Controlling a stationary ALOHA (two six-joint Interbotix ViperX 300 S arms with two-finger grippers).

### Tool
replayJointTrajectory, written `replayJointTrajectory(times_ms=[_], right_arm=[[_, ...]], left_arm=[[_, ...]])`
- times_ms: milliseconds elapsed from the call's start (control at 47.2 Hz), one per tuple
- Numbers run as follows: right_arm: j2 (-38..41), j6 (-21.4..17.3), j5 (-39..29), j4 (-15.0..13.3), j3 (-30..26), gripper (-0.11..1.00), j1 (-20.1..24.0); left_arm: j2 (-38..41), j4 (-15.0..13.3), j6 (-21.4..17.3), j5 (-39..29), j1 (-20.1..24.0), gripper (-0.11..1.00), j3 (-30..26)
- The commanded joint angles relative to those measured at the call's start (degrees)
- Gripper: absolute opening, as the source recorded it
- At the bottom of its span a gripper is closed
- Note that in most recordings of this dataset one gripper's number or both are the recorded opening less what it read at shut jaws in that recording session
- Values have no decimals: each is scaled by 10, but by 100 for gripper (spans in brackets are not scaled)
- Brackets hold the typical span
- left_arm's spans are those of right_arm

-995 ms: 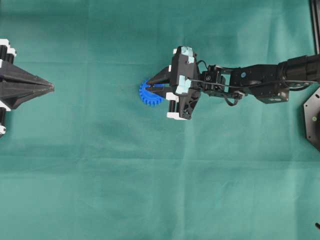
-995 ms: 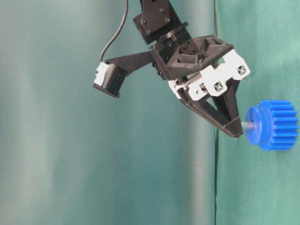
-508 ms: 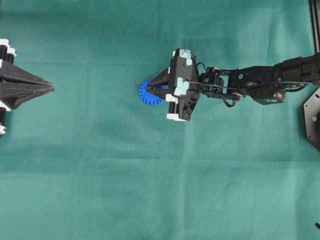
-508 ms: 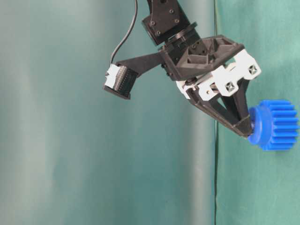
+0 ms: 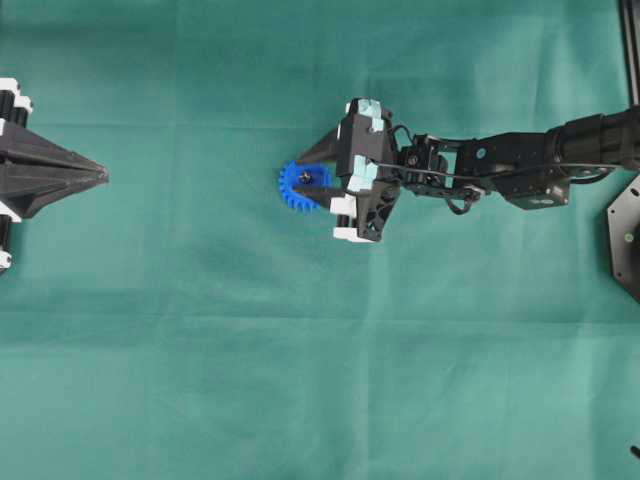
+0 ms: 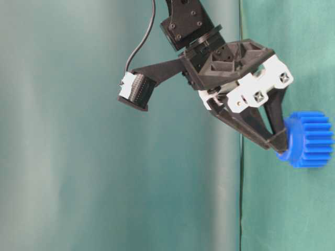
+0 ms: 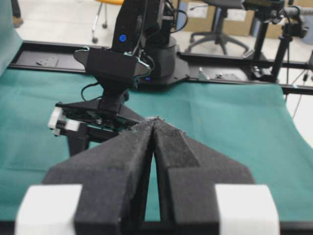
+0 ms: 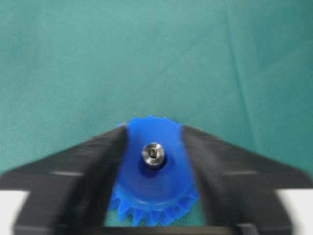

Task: Insert the shaft placed at a random location into the center hole of the small gear at another random location.
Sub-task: 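Open the right gripper and raise it away from the gear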

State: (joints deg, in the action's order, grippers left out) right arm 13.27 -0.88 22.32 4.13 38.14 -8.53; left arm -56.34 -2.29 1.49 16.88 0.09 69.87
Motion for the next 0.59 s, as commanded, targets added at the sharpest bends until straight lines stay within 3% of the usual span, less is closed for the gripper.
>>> replayJointTrajectory(times_ms=[0,42,275,571], right_arm=[[-8,-2,5,1,-6,82,1],[-8,-2,6,1,-7,88,1],[-26,-2,4,1,-9,83,1],[-113,-2,-29,1,12,83,5]], left_arm=[[2,-1,1,2,0,0,-5],[2,-2,1,2,0,0,-5],[2,-2,1,2,0,0,-5],[1,-2,1,2,0,0,-6]])
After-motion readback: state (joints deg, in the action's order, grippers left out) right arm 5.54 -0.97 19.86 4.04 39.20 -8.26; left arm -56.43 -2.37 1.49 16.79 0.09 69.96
